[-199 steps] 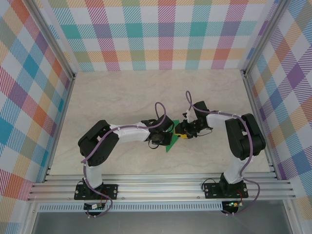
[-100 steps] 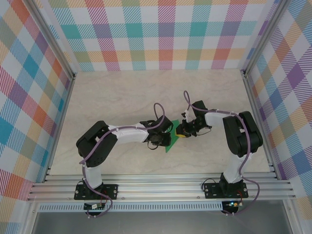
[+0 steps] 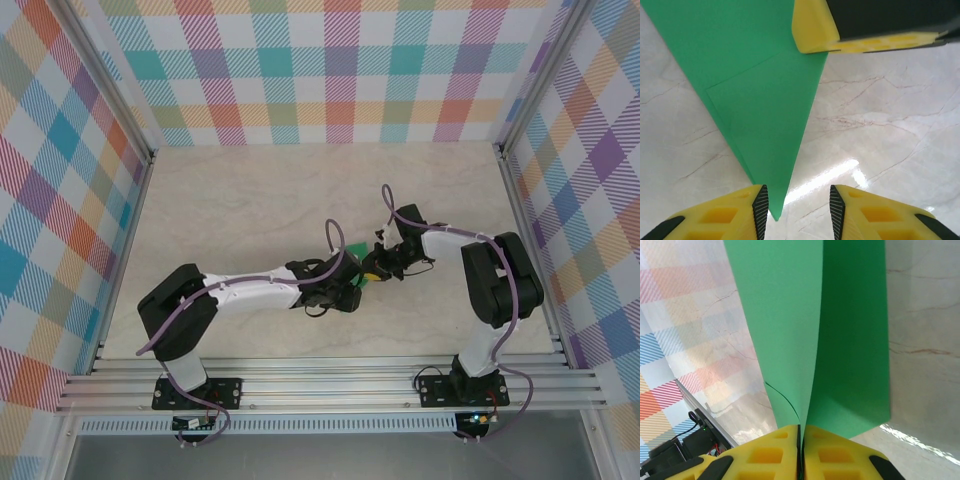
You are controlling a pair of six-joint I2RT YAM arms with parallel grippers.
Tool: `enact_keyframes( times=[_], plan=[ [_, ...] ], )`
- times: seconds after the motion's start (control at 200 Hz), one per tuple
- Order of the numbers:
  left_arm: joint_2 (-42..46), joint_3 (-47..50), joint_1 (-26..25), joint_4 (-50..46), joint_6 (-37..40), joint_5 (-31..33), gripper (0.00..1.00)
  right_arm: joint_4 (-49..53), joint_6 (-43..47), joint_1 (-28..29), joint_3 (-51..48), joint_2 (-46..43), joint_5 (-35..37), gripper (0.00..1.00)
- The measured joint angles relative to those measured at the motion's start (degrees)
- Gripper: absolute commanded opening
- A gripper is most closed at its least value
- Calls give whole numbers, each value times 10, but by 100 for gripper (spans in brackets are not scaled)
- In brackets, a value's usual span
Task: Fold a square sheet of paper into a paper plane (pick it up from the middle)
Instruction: Fourth fold the wing at the center of the table.
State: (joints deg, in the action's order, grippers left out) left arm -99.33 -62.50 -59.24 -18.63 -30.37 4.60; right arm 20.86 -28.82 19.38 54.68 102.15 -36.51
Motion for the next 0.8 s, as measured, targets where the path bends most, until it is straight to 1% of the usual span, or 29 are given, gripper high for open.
enact_keyframes(
  times=[0.325,0.465,0.605,0.8],
  plan=[
    [-57,-57,-26,-35,5,82,40,10,-9,2,0,0,1,11],
    [-72,-69,-39,-42,5,104,43,12,-10,2,1,0,1,11],
    [-81,-72,-46,-52,4,123,43,15,-12,2,2,0,3,12],
    [-101,-80,-55,-72,2,154,38,20,-15,2,10,0,5,12]
  ],
)
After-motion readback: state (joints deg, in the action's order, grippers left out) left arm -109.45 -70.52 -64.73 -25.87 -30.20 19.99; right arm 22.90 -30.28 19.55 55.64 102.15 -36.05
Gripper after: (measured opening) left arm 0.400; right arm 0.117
